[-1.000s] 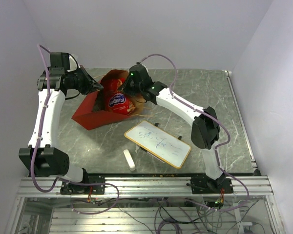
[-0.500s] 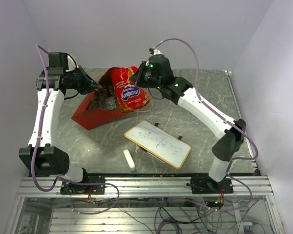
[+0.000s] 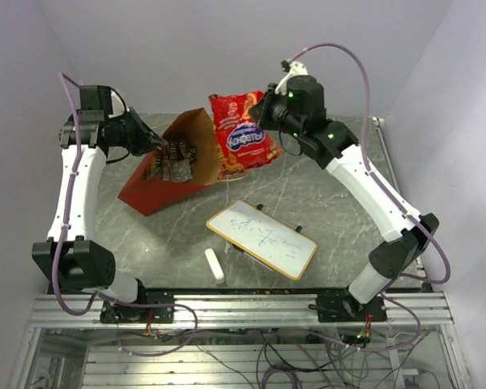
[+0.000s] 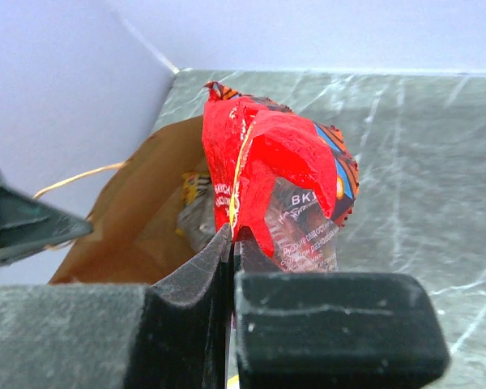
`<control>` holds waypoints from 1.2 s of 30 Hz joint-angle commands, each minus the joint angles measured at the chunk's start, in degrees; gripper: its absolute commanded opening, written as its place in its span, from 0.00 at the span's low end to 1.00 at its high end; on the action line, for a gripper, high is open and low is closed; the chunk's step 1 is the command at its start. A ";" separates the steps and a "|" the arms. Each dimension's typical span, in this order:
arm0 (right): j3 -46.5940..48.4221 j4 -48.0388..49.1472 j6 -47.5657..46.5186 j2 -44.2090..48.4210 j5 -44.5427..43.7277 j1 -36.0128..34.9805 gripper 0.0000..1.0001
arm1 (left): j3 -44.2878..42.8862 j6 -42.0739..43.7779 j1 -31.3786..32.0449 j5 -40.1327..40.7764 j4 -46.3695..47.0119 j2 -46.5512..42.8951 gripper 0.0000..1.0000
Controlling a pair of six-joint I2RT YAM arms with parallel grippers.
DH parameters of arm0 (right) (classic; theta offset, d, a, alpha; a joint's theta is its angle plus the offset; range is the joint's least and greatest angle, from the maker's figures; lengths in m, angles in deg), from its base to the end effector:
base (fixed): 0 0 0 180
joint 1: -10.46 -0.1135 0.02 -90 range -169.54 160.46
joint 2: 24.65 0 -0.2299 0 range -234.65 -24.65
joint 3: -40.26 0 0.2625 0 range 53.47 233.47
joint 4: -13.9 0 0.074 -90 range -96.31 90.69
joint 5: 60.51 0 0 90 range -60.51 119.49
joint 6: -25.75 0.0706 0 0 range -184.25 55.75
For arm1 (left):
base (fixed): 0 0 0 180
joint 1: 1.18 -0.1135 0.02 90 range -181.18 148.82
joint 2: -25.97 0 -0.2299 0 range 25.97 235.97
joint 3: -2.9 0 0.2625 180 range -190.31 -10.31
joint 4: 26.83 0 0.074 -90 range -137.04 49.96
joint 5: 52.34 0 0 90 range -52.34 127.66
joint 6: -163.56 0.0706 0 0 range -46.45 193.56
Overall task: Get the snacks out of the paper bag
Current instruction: Place the snack at the center of the board.
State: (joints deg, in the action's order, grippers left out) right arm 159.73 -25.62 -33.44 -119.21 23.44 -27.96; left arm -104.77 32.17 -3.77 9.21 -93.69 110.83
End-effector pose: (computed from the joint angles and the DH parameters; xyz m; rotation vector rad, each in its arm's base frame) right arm 0.3305 0.2526 0.4169 -0.0484 1.8903 0.7472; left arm 0.3403 -0.0183 0.3496 -0.6570 2.3131 -0.9083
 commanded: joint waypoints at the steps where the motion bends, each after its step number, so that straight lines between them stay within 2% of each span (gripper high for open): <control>1: -0.21 6.39 -1.60 4.84 -1.52 6.92 0.00 | -2.43 1.09 -0.49 -0.45 -1.13 0.70 0.07; 5: -1.84 8.11 -0.53 4.79 1.29 13.35 0.00 | -2.49 1.35 -0.61 -0.34 -1.60 1.07 0.07; 12: -5.64 12.36 -2.32 1.06 1.89 18.16 0.00 | -5.01 2.68 -0.93 -0.32 -2.73 2.10 0.07; 19: -3.96 16.41 0.82 -8.19 6.58 20.54 0.00 | -4.07 2.11 -1.01 -1.14 -2.07 1.74 0.07; 25: -5.18 23.22 6.48 -17.32 12.98 27.14 0.00 | -4.16 1.82 -1.05 -0.70 -2.04 1.57 0.07; 29: -0.48 22.54 4.85 -29.54 18.92 32.65 0.00 | -4.44 1.63 -0.96 -0.90 -1.95 1.54 0.07; 32: 7.07 18.87 0.85 -38.23 22.36 35.68 0.00 | -5.02 2.19 -1.00 -0.42 -2.65 1.36 0.07; 36: 17.05 9.96 -6.65 -45.98 17.04 36.60 0.08 | -5.42 3.03 -0.97 -0.13 -3.85 1.28 0.07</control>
State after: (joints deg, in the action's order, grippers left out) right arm 167.86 -11.30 -32.48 -161.48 42.83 8.02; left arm -108.18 33.87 -4.36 9.23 -96.03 112.89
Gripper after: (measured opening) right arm 0.040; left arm 0.076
